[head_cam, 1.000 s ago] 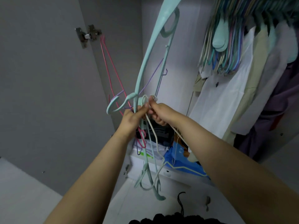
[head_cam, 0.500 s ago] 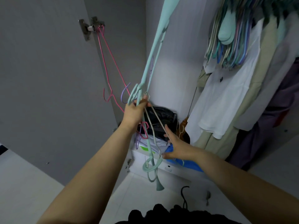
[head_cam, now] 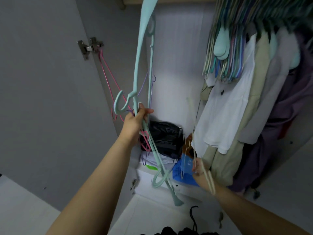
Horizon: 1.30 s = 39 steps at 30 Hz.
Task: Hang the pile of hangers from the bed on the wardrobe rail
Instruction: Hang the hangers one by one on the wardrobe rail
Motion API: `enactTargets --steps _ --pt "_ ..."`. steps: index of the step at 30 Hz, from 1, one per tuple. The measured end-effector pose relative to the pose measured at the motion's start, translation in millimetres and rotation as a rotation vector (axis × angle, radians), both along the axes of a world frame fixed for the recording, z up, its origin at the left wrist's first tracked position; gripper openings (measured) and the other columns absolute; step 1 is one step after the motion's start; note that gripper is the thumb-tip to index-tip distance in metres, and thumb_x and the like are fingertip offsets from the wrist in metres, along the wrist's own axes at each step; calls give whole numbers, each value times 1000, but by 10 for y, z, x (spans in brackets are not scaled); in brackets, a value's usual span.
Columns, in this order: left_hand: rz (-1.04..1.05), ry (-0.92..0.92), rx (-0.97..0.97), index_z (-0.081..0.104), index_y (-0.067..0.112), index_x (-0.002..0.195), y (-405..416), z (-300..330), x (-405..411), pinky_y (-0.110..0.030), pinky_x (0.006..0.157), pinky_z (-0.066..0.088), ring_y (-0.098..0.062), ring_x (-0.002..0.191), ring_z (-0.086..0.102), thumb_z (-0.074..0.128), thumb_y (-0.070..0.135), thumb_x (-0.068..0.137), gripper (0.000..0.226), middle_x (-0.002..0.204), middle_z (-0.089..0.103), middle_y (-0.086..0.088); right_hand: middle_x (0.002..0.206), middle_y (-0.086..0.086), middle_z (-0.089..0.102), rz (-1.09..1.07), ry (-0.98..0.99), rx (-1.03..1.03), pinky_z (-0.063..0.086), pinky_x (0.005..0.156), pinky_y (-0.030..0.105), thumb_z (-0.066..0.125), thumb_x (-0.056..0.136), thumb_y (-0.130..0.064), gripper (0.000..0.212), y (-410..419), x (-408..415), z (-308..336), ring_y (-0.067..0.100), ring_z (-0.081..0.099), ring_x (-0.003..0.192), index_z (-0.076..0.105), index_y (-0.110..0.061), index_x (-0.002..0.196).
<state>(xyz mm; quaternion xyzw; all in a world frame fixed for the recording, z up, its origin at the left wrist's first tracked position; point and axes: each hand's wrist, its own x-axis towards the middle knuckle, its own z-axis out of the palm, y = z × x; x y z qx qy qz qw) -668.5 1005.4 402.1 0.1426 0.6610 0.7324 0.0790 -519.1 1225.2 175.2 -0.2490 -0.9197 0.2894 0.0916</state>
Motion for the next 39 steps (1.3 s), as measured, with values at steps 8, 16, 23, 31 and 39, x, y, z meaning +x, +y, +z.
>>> enactTargets --steps 8,16,23,31,39 --pt "-42 -102 25 69 12 82 -33 -181 -27 -26 59 41 -13 57 48 49 40 100 39 63 50 0 72 0 48 68 59 -630 41 56 23 60 87 -10 18 -187 -339 1246 12 49 63 45 -19 88" --pt "-37 -147 12 64 13 73 -34 -239 -12 -28 59 38 -14 57 46 53 26 99 31 61 49 -1 70 5 42 61 307 -1113 49 50 28 55 92 -14 16 -374 -805 2151 17 47 51 48 -9 78" --pt "-23 -165 -1 64 14 66 88 -141 -56 -28 58 38 -15 56 46 58 19 95 30 58 51 -1 71 -1 39 70 580 -1167 23 38 16 51 91 -30 18 -149 -1329 3365 8 31 38 44 -21 78" --pt "-3 -239 -5 55 14 61 226 -19 -56 -29 56 37 -17 52 45 59 20 92 32 56 52 -2 83 9 56 -148 566 -1075 21 38 12 56 87 -43 38 180 -1778 4159 9 36 41 53 -19 116" --pt "-8 -188 21 55 13 64 262 56 -101 -24 52 40 -15 54 46 56 22 95 32 60 52 -2 114 5 56 -319 636 -1176 27 39 14 58 86 -41 38 402 -1772 4016 8 49 57 50 -22 118"
